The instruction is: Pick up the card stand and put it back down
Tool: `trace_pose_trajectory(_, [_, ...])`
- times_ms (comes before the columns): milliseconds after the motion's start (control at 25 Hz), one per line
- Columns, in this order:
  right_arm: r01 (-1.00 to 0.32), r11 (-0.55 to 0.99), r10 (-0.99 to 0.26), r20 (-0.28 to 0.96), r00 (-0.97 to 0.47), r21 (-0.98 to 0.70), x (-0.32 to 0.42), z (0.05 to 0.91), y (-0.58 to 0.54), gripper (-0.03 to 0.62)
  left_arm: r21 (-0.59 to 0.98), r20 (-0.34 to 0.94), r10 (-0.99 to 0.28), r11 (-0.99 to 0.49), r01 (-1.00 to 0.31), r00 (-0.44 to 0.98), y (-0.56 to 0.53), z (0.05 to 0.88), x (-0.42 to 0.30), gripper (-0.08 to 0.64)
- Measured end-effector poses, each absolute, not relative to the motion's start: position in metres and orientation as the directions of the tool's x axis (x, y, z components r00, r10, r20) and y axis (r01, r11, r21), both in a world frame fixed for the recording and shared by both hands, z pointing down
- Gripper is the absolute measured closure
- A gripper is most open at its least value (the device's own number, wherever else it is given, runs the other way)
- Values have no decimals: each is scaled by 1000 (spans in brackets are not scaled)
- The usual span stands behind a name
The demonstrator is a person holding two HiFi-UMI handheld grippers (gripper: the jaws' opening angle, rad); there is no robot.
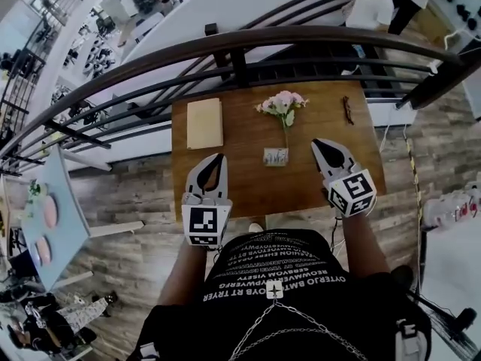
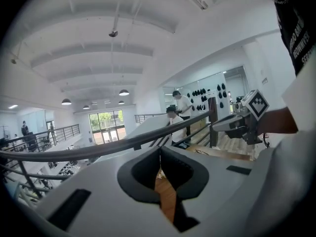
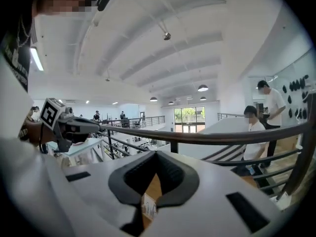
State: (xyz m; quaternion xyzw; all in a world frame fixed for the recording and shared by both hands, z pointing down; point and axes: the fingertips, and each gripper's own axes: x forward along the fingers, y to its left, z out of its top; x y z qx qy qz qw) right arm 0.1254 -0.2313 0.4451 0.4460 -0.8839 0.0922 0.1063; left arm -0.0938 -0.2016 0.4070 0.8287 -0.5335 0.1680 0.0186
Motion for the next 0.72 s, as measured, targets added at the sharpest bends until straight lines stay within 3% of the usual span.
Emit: trace_pose_trajectory(720, [-830, 557, -775, 346, -528, -19, 126, 440, -158, 578, -90, 268, -870, -451, -888, 414, -150, 416, -95, 531])
